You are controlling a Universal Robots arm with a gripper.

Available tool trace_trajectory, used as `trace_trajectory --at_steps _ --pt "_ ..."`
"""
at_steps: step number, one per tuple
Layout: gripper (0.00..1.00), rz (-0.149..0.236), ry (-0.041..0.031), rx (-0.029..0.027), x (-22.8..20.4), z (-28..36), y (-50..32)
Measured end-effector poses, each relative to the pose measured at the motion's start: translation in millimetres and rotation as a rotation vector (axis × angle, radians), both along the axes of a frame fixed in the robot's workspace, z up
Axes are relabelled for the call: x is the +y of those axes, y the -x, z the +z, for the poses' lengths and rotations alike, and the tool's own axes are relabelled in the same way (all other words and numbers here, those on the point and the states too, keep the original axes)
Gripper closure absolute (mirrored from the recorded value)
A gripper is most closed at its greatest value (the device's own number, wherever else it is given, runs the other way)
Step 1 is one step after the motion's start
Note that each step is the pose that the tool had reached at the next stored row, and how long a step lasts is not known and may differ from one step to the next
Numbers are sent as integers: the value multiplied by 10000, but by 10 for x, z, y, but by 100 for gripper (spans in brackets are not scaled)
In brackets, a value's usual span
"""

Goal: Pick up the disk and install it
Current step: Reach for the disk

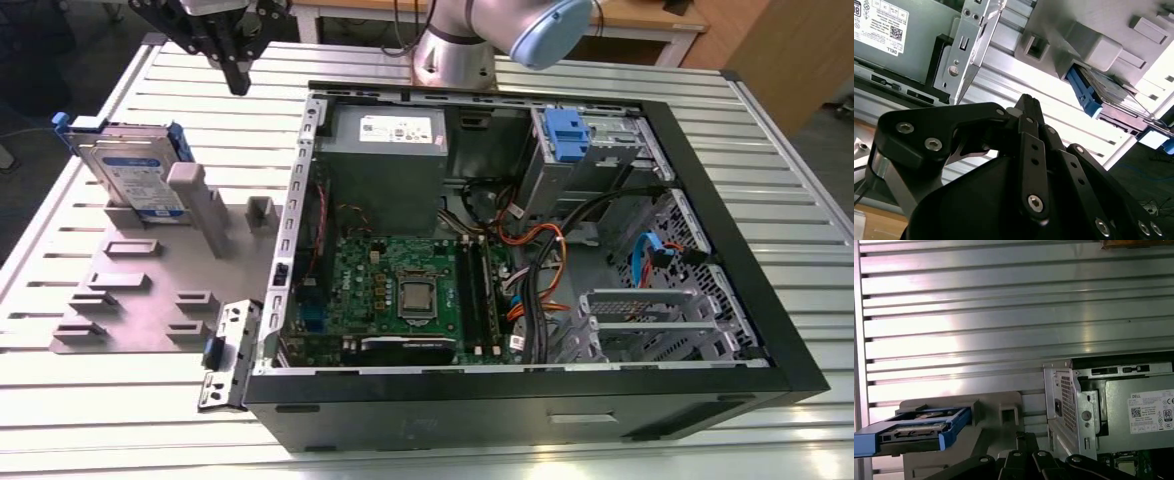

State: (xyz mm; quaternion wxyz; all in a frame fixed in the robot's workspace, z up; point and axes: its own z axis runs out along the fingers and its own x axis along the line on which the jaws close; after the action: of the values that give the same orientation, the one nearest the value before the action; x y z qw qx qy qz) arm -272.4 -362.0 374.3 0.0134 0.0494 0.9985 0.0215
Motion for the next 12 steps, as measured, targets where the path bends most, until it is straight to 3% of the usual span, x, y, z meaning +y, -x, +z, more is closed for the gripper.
trace_trajectory --at_steps 12 --pt "89 -10 0 0 9 -46 220"
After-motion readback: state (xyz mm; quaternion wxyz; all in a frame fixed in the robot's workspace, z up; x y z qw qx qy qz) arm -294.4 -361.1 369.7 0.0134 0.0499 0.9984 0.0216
